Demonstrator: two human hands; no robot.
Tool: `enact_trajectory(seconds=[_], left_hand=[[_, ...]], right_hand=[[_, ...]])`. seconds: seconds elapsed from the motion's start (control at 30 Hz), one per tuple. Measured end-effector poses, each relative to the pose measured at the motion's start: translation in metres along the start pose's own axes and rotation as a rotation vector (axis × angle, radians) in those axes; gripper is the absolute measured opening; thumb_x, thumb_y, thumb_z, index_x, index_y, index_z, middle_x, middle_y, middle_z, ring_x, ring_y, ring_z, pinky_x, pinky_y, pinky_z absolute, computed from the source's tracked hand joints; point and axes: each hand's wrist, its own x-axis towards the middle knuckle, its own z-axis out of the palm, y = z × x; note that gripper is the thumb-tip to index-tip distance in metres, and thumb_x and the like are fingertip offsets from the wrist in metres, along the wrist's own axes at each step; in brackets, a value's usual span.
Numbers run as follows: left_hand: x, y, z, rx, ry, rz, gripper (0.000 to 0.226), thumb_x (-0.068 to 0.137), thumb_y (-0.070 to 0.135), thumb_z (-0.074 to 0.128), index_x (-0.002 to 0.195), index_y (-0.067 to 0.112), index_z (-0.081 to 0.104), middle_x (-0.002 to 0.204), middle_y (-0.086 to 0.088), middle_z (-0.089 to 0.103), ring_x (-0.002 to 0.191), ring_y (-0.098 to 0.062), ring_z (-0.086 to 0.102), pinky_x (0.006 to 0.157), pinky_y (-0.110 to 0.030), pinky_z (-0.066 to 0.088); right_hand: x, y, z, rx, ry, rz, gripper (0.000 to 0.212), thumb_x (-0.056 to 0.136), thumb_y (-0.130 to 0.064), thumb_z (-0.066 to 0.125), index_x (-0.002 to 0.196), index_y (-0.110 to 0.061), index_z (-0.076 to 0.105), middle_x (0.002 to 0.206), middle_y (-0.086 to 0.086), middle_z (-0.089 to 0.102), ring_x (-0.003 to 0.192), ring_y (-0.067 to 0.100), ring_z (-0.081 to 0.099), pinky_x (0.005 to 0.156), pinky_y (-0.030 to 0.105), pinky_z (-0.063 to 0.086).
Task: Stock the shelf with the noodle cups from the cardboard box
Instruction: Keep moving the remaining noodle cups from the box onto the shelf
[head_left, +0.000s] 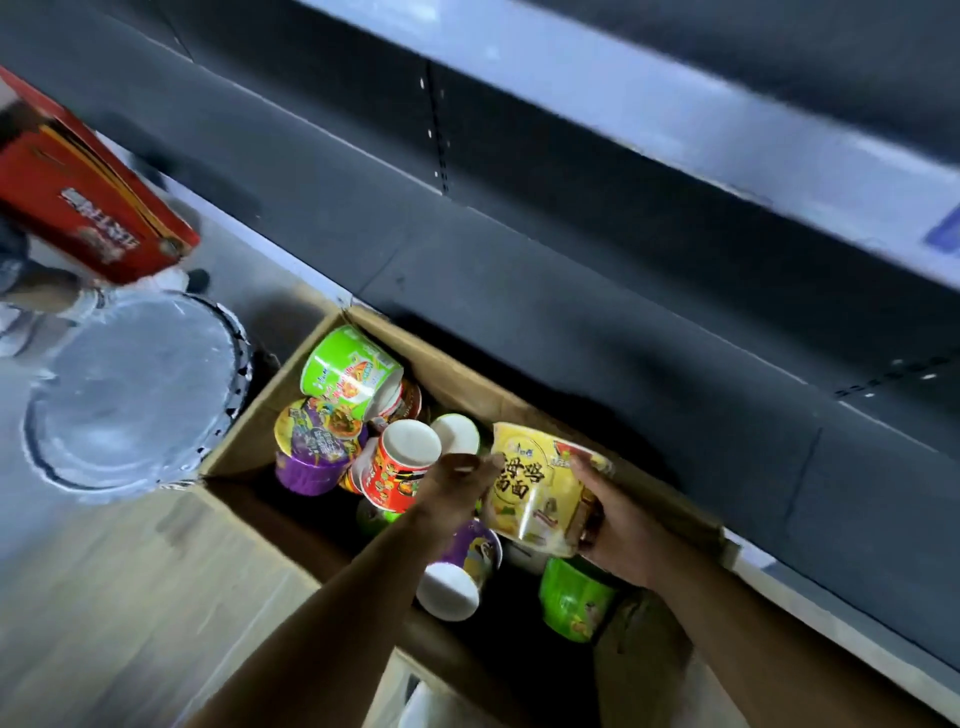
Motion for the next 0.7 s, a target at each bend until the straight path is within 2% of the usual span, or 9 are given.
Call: enact_trajectory(seconds=[0.17, 0.23, 0.3, 0.37, 0.43, 0.5, 0.53, 0.6, 0.7], left_hand=[[-0.104, 0.084, -0.024, -0.133, -0.282, -0.066, 0.014, 0.084, 0.030, 0.068, 0.084, 0.016, 0.067, 0.076, 0.007, 0.070, 0.066, 0.000, 0.066, 0.054, -0.014, 0.049], [-0.139, 0.119, -0.034, -0.156, -0.346, -0.077, 0.011, 0.082, 0.028, 0.070, 0.083, 0.017, 0.072, 0.083, 0.003, 0.073, 0.069, -0.005, 0.069, 0.057, -0.017, 0.052], [-0.168, 0.150, -0.042, -0.156, -0.436, -0.085, 0.011, 0.085, 0.027, 0.069, 0.090, 0.018, 0.072, 0.085, 0.001, 0.074, 0.070, -0.007, 0.069, 0.060, -0.018, 0.052], [-0.192, 0.177, -0.048, -0.111, -0.492, -0.072, 0.037, 0.068, 0.039, 0.084, 0.098, 0.020, 0.074, 0.102, -0.007, 0.073, 0.087, -0.014, 0.069, 0.079, -0.028, 0.054], [-0.216, 0.205, -0.053, -0.113, -0.517, -0.047, 0.054, 0.053, 0.040, 0.090, 0.100, 0.019, 0.072, 0.108, -0.011, 0.070, 0.090, -0.020, 0.067, 0.080, -0.033, 0.052], [-0.241, 0.231, -0.055, -0.136, -0.546, -0.007, 0.050, 0.062, 0.032, 0.078, 0.108, 0.019, 0.065, 0.105, -0.006, 0.072, 0.087, -0.019, 0.068, 0.076, -0.031, 0.053], [-0.255, 0.244, -0.055, -0.136, -0.565, 0.015, 0.054, 0.065, 0.032, 0.076, 0.116, 0.019, 0.060, 0.109, -0.005, 0.072, 0.094, -0.020, 0.069, 0.082, -0.035, 0.054], [-0.276, 0.269, -0.056, -0.123, -0.624, 0.104, 0.082, 0.060, 0.040, 0.086, 0.130, 0.018, 0.049, 0.123, -0.009, 0.066, 0.113, -0.028, 0.062, 0.100, -0.046, 0.046], [-0.305, 0.306, -0.059, -0.170, -0.709, 0.198, 0.106, 0.048, 0.039, 0.094, 0.137, 0.013, 0.041, 0.129, -0.015, 0.060, 0.120, -0.034, 0.056, 0.103, -0.054, 0.041]], right_hand=[[-0.112, -0.065, 0.023, 0.223, -0.098, 0.067, 0.051, 0.069, -0.045, 0.067, 0.111, -0.016, 0.068, 0.110, 0.011, 0.071, 0.095, 0.025, 0.069, 0.080, 0.041, 0.050], [-0.149, -0.088, 0.033, 0.235, -0.138, 0.046, 0.077, 0.047, -0.050, 0.088, 0.112, -0.013, 0.069, 0.114, 0.013, 0.069, 0.100, 0.028, 0.068, 0.083, 0.042, 0.051], [-0.182, -0.109, 0.042, 0.216, -0.186, 0.034, 0.098, 0.031, -0.050, 0.094, 0.117, -0.011, 0.067, 0.123, 0.017, 0.063, 0.109, 0.033, 0.064, 0.093, 0.047, 0.045], [-0.216, -0.134, 0.052, 0.207, -0.256, -0.011, 0.093, 0.036, -0.049, 0.094, 0.116, -0.010, 0.068, 0.128, 0.021, 0.059, 0.115, 0.037, 0.059, 0.098, 0.053, 0.040], [-0.250, -0.159, 0.062, 0.213, -0.311, -0.059, 0.086, 0.039, -0.047, 0.094, 0.113, -0.011, 0.071, 0.129, 0.022, 0.058, 0.116, 0.038, 0.058, 0.095, 0.054, 0.044], [-0.280, -0.183, 0.067, 0.230, -0.344, -0.100, 0.084, 0.035, -0.046, 0.095, 0.108, -0.010, 0.073, 0.124, 0.021, 0.061, 0.111, 0.036, 0.062, 0.085, 0.050, 0.052], [-0.295, -0.194, 0.071, 0.220, -0.354, -0.131, 0.085, 0.037, -0.046, 0.094, 0.110, -0.009, 0.072, 0.124, 0.022, 0.061, 0.111, 0.036, 0.062, 0.085, 0.050, 0.052], [-0.324, -0.217, 0.078, 0.188, -0.387, -0.215, 0.096, 0.047, -0.047, 0.091, 0.128, -0.007, 0.060, 0.132, 0.023, 0.055, 0.121, 0.038, 0.055, 0.098, 0.053, 0.043], [-0.361, -0.249, 0.087, 0.174, -0.430, -0.322, 0.099, 0.058, -0.048, 0.086, 0.139, -0.006, 0.046, 0.140, 0.024, 0.047, 0.129, 0.040, 0.045, 0.109, 0.055, 0.031]])
